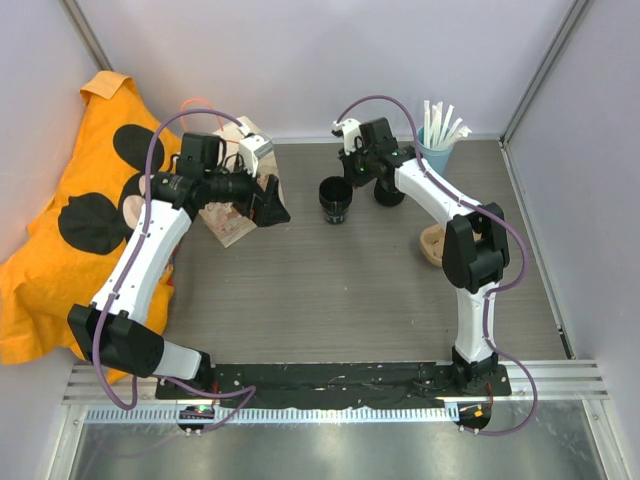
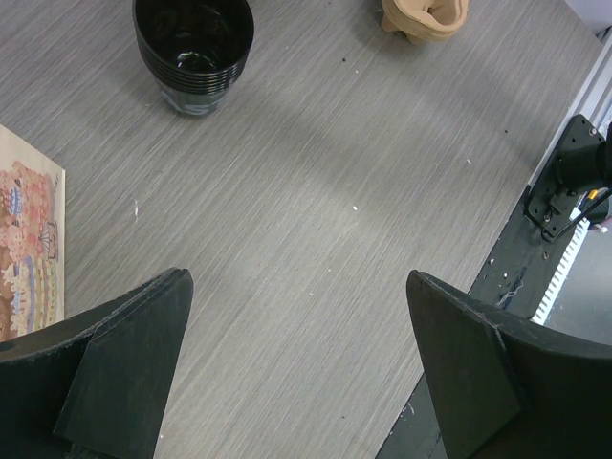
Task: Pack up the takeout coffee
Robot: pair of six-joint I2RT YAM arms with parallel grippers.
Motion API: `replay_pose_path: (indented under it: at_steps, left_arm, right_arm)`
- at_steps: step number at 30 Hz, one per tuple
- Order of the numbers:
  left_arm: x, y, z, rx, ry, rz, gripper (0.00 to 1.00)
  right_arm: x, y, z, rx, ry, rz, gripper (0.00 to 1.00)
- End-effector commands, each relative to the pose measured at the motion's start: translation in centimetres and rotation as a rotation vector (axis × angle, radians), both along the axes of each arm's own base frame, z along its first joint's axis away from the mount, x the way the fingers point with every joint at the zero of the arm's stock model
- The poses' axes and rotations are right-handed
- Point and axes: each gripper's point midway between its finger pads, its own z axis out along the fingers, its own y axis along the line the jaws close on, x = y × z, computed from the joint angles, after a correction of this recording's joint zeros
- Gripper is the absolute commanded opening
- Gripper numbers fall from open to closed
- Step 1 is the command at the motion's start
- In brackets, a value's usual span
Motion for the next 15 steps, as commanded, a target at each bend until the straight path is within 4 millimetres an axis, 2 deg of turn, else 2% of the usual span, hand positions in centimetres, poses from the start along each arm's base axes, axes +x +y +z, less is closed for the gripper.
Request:
replay_pose_path:
  at_steps: [1, 9, 15]
  left_arm:
    - [0.4, -0.3, 0.7, -0.015, -0.039, -0.006, 1.0]
    - [0.4, -0.3, 0.9, -0.017, -0.043, -0.007, 1.0]
    - [0.5, -0.3, 0.9, -0.019, -0.039, -0.003, 1.0]
  right_arm:
    - [0.4, 1.0, 6.8, 0.069, -0.14, 0.022, 0.01]
    - [0.8, 0.7, 7.9, 0.061, -0.168, 0.009, 0.01]
    - [1.8, 0.4, 7.4, 0.031, -0.178, -0.013, 0.01]
